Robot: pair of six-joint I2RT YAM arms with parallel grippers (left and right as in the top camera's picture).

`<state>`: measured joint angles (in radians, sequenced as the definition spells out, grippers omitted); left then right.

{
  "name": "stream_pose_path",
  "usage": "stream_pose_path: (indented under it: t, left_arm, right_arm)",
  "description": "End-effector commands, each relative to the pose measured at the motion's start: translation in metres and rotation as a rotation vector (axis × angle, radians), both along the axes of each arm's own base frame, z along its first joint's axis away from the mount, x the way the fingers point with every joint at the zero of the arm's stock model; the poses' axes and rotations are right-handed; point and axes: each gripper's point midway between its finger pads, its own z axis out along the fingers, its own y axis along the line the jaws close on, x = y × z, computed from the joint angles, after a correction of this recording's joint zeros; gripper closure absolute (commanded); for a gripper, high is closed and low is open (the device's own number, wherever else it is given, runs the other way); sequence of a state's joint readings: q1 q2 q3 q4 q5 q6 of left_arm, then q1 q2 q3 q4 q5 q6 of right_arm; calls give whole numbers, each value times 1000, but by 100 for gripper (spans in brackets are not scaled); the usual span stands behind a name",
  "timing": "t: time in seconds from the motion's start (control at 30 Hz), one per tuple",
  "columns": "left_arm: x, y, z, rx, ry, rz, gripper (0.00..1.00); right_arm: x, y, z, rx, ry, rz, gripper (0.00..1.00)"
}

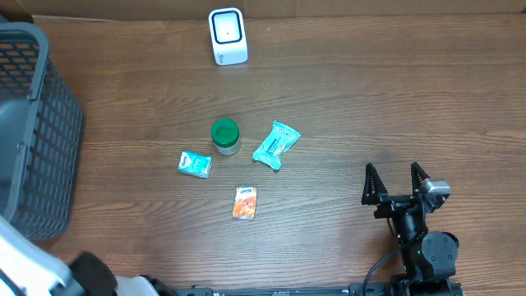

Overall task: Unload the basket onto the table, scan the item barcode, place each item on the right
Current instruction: 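Lift the bread bag out and carry it toward the scanner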

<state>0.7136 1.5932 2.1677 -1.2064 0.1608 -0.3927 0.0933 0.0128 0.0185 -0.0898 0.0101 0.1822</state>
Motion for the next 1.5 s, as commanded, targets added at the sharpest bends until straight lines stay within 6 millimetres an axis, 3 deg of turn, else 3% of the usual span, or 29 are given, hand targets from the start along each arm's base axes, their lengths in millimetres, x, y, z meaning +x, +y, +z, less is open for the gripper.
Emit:
stream_pose_path:
  t: [0.0,0.13,0.37,0.67,1.0,1.47]
  left_arm:
    - [4,-54,20,-23,-58,-154,96]
    - [7,-117,14,-3,7,-354,96]
    - [16,-238,-28,50,198,-820,95]
    - [9,-353,-83,161,335,-1289,96]
    - [-5,-455,-172,203,476,-1613,96]
    - [-31,-548,-295,198,655,-1855,96]
  right_arm:
    - [0,0,-1,-8,-7,1,0]
    - [0,0,-1,-8,-7,1,0]
    - [0,0,-1,-8,-7,1,0]
    - [0,0,-1,-8,-7,1,0]
    - [0,0,-1,-8,-7,1,0]
    - [0,0,-1,-8,-7,1,0]
